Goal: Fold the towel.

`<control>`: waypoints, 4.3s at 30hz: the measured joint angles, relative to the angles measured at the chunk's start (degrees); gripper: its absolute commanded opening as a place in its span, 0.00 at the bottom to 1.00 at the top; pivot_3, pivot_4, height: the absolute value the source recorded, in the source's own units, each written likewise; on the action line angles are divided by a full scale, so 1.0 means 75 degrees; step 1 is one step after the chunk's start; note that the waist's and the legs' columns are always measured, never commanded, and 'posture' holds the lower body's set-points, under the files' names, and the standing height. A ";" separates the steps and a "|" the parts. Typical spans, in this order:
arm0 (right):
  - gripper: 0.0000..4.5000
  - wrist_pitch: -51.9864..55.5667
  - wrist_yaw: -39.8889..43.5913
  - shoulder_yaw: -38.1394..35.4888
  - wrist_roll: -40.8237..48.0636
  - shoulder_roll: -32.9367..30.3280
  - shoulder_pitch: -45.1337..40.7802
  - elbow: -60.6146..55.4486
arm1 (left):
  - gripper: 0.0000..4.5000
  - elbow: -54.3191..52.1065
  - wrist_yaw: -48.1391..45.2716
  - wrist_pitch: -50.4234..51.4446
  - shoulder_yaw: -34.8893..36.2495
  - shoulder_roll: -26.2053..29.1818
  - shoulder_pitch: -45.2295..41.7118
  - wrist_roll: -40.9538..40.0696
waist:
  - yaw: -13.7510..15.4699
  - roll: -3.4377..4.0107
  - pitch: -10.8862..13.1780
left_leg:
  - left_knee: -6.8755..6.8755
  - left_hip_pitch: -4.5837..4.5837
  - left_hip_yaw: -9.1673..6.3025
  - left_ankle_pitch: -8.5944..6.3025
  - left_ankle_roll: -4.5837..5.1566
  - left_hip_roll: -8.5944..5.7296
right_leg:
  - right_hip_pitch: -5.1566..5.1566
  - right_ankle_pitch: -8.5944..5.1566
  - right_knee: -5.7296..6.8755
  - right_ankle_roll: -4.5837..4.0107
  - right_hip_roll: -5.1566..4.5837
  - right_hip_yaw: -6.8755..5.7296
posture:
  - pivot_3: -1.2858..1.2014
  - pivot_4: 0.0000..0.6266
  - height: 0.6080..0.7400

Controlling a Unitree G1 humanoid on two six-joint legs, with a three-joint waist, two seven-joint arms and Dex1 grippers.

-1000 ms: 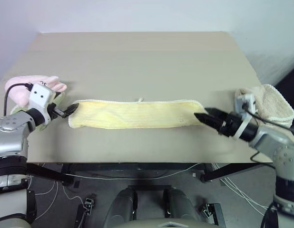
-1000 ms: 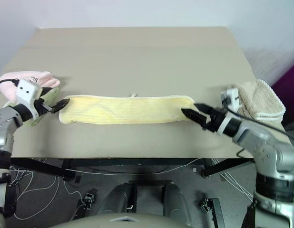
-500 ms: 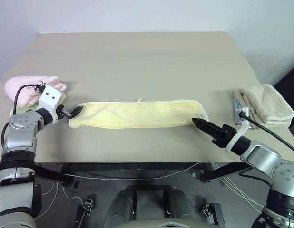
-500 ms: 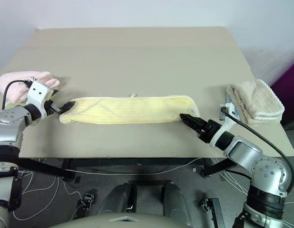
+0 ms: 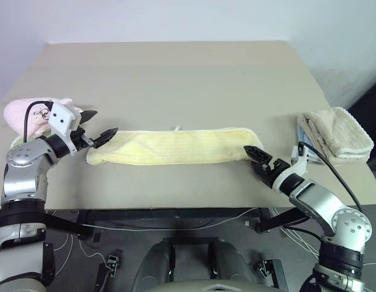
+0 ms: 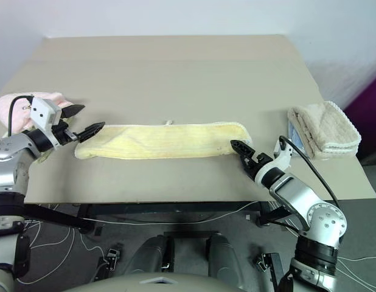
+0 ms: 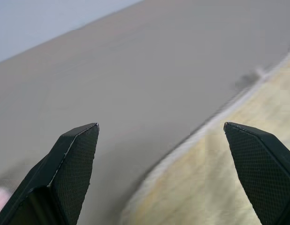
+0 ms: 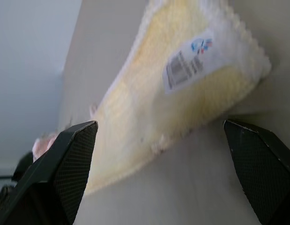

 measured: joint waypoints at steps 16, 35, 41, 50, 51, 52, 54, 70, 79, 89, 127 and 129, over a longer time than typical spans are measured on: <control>0.41 -0.1397 -0.0506 0.0206 -0.0306 0.0503 -0.0433 0.0730 | 1.00 -0.1251 0.0005 0.0694 -0.0197 -0.0660 0.0526 -0.0193 | 0.0026 -0.0008 -0.0007 | 0.0001 0.0013 0.0002 0.0000 0.0000 0.0001 | 0.0016 0.0000 -0.0001 0.0000 0.0005 0.0000 | 0.52 0.24 1.00; 0.01 -0.1584 0.0090 -0.0025 -0.0698 -0.0999 -0.0486 0.0709 | 1.00 -0.1549 0.0198 0.0846 -0.0318 -0.0980 0.0654 -0.0197 | 0.0051 -0.0005 -0.0006 | -0.0009 0.0050 -0.0004 -0.0001 0.0003 0.0000 | 0.0069 -0.0001 -0.0048 0.0000 0.0003 -0.0007 | 0.52 0.24 1.00; 0.01 -0.1088 0.1066 0.0284 -0.1404 -0.2165 -0.0931 0.0657 | 1.00 -0.1557 0.0239 0.0846 -0.0328 -0.1118 0.0660 -0.0195 | 0.0030 -0.0001 -0.0005 | -0.0011 0.0050 0.0000 -0.0001 0.0003 0.0005 | 0.0070 -0.0001 -0.0053 0.0000 0.0007 -0.0005 | 0.52 0.24 1.00; 0.01 -0.0511 0.3962 0.2983 -0.4132 -0.4015 -0.2003 -0.0631 | 1.00 -0.1596 0.0365 0.0846 -0.0485 -0.1257 0.0750 -0.0191 | 0.0044 -0.0001 -0.0005 | -0.0012 0.0048 -0.0009 -0.0003 0.0005 0.0006 | 0.0075 -0.0001 -0.0071 0.0000 0.0005 -0.0014 | 0.52 0.24 1.00; 0.01 -0.0540 0.4301 0.3340 -0.4481 -0.4141 -0.2084 -0.0783 | 1.00 -0.1604 0.0381 0.0846 -0.0493 -0.1281 0.0753 -0.0192 | 0.0044 -0.0003 -0.0005 | -0.0012 0.0049 -0.0013 -0.0003 0.0005 0.0007 | 0.0077 -0.0001 -0.0072 0.0000 0.0005 -0.0018 | 0.52 0.24 1.00; 0.01 -0.0656 0.4691 0.3784 -0.4960 -0.4231 -0.2160 -0.0919 | 1.00 -0.1610 0.0401 0.0846 -0.0496 -0.1307 0.0763 -0.0193 | 0.0043 -0.0004 -0.0006 | -0.0012 0.0048 -0.0015 -0.0003 0.0005 0.0008 | 0.0079 -0.0001 -0.0076 0.0000 0.0004 -0.0019 | 0.52 0.24 1.00; 0.01 -0.0908 0.5385 0.4804 -0.5969 -0.4272 -0.2269 -0.1051 | 1.00 -0.1639 0.0456 0.0849 -0.0518 -0.1370 0.0796 -0.0193 | 0.0041 -0.0004 -0.0005 | -0.0012 0.0048 -0.0014 -0.0003 0.0005 0.0007 | 0.0078 -0.0001 -0.0078 0.0000 0.0003 -0.0019 | 0.52 0.24 1.00; 0.01 -0.1719 0.6957 0.6021 -0.8898 -0.2486 -0.2625 -0.0046 | 1.00 -0.2225 0.0818 0.1029 -0.0583 -0.1594 0.1258 -0.0349 | 0.0056 -0.0005 -0.0004 | -0.0018 0.0047 -0.0018 -0.0003 0.0003 0.0004 | 0.0074 0.0000 -0.0082 0.0000 -0.0009 -0.0017 | 0.52 0.24 1.00; 0.42 -0.1531 0.7352 0.5836 -0.9078 -0.2051 -0.2565 -0.0077 | 1.00 -0.2390 0.0915 0.1174 -0.0593 -0.1629 0.1393 -0.0395 | 0.0049 -0.0005 -0.0004 | -0.0021 0.0047 -0.0019 -0.0003 0.0003 0.0003 | 0.0073 0.0000 -0.0084 0.0000 -0.0010 -0.0017 | 0.52 0.24 1.00; 0.72 -0.1501 0.8002 0.4020 -0.8235 -0.2274 -0.2247 -0.0871 | 1.00 -0.3940 0.1880 0.2567 0.0362 -0.2127 0.2473 -0.2028 | 0.0051 -0.0005 -0.0004 | -0.0026 0.0049 -0.0027 -0.0003 0.0002 0.0004 | 0.0081 0.0000 -0.0093 -0.0001 -0.0016 -0.0014 | 0.52 0.24 1.00; 0.13 -0.5456 0.8611 0.4005 -1.0202 -0.0508 -0.3463 0.2983 | 1.00 -0.6474 0.8890 0.4505 0.1392 -0.5154 0.4305 -0.6300 | 0.0067 0.0001 -0.0006 | -0.0037 0.0096 -0.0029 -0.0003 -0.0001 -0.0008 | 0.0134 -0.0002 -0.0113 -0.0003 -0.0005 -0.0026 | 0.52 0.24 1.00; 0.13 -0.5460 0.8558 0.4002 -1.0214 -0.0494 -0.3463 0.2985 | 1.00 -0.6138 0.9029 0.4474 0.1501 -0.5150 0.3930 -0.6521 | 0.0075 0.0000 -0.0006 | -0.0035 0.0097 -0.0032 -0.0003 -0.0002 -0.0007 | 0.0136 -0.0002 -0.0113 -0.0003 -0.0003 -0.0029 | 0.52 0.24 1.00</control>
